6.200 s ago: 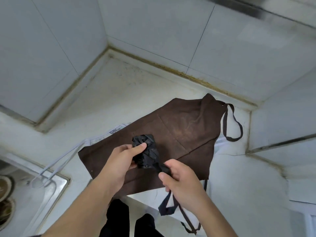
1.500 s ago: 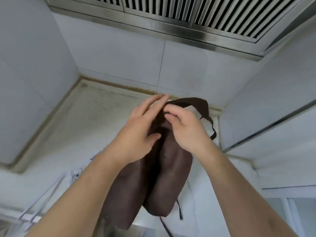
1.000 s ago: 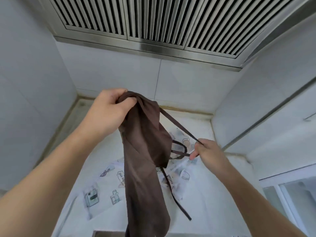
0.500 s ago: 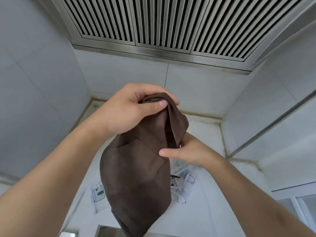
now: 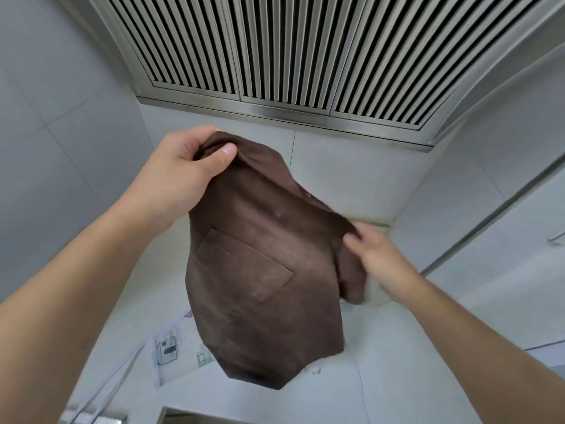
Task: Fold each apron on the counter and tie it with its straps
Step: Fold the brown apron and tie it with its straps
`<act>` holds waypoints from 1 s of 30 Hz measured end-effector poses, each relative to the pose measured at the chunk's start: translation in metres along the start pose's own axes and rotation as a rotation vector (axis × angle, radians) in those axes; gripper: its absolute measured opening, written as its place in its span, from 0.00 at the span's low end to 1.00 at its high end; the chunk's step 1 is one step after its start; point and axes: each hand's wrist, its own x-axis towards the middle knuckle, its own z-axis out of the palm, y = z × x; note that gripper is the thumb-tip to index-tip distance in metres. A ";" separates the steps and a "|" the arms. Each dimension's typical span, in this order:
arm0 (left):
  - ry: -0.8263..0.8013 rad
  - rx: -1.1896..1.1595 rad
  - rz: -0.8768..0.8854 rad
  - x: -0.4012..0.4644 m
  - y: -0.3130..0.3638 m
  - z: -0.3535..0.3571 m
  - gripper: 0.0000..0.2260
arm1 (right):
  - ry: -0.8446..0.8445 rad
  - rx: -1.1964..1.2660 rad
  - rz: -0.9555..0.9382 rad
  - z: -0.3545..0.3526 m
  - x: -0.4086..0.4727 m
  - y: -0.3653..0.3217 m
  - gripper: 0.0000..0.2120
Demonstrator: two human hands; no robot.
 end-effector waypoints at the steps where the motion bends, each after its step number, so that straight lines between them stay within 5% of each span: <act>1: 0.010 0.109 -0.024 0.003 -0.002 -0.006 0.07 | 0.103 0.021 -0.044 -0.015 0.002 -0.013 0.09; 4: 0.151 0.331 0.009 0.018 0.001 -0.026 0.06 | 0.179 -0.106 -0.234 -0.066 -0.007 -0.082 0.06; 7: 0.522 0.200 0.357 0.021 0.012 -0.038 0.04 | 0.410 -0.395 -0.633 -0.096 -0.037 -0.140 0.04; 8: 0.533 0.203 0.447 0.015 0.006 -0.034 0.04 | 0.491 -0.483 -0.741 -0.089 -0.042 -0.142 0.05; 9: 0.401 0.271 0.462 0.006 -0.013 -0.028 0.05 | 0.469 -0.616 -0.748 -0.079 -0.045 -0.124 0.08; 10: 0.126 0.419 0.369 -0.006 -0.037 -0.019 0.08 | 0.274 -0.793 -0.611 -0.061 -0.049 -0.099 0.12; 12: -0.509 0.796 0.005 -0.032 -0.094 -0.003 0.11 | -0.396 -1.165 -0.053 -0.028 -0.052 -0.030 0.14; 13: -0.649 0.890 -0.161 -0.043 -0.122 0.003 0.13 | -0.575 -1.225 0.151 -0.019 -0.056 0.000 0.12; 15: -0.624 0.830 -0.320 -0.051 -0.149 0.001 0.14 | -0.574 -1.148 0.244 -0.020 -0.055 0.021 0.08; 18: -0.455 0.666 -0.312 -0.048 -0.147 -0.004 0.13 | -0.394 -0.928 0.160 -0.033 -0.043 0.009 0.09; 22: -0.189 0.355 -0.198 -0.035 -0.136 -0.016 0.10 | 0.145 -0.644 -0.091 -0.046 -0.030 -0.005 0.06; 23: -0.319 0.392 -0.190 -0.035 -0.140 -0.018 0.10 | 0.057 -0.698 -0.057 -0.047 -0.029 -0.006 0.05; 25: -0.746 0.660 -0.265 -0.039 -0.151 -0.016 0.13 | -0.431 -1.002 0.195 -0.040 -0.034 -0.003 0.07; 27: -0.988 0.822 -0.365 -0.041 -0.165 -0.016 0.17 | -0.749 -1.139 0.373 -0.038 -0.034 -0.002 0.10; 30: -0.819 0.723 -0.407 -0.028 -0.175 -0.023 0.14 | -0.600 -0.969 0.328 -0.047 -0.014 0.002 0.08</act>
